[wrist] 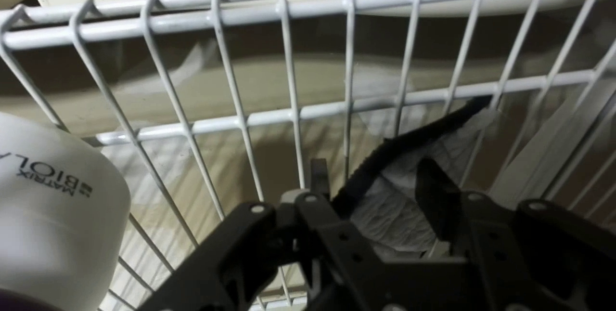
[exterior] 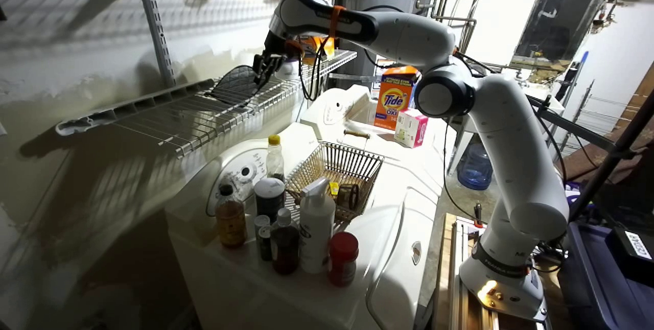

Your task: Remove the grey potholder from the spaces of the rack

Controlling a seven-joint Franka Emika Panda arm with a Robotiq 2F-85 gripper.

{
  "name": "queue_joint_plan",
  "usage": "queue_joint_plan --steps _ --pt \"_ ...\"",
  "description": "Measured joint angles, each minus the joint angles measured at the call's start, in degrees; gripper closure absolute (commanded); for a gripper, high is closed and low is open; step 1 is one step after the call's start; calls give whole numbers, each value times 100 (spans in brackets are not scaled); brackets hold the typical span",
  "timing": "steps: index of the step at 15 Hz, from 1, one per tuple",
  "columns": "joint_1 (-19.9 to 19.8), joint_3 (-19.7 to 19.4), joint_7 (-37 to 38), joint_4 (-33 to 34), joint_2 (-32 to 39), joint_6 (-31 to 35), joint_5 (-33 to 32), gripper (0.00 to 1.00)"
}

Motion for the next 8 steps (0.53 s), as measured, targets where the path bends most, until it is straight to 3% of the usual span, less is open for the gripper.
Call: queue_joint_plan --steps 3,8 --pt "-26 23 0 107 85 -25 61 98" --pt "56 33 -75 211 156 -31 5 98"
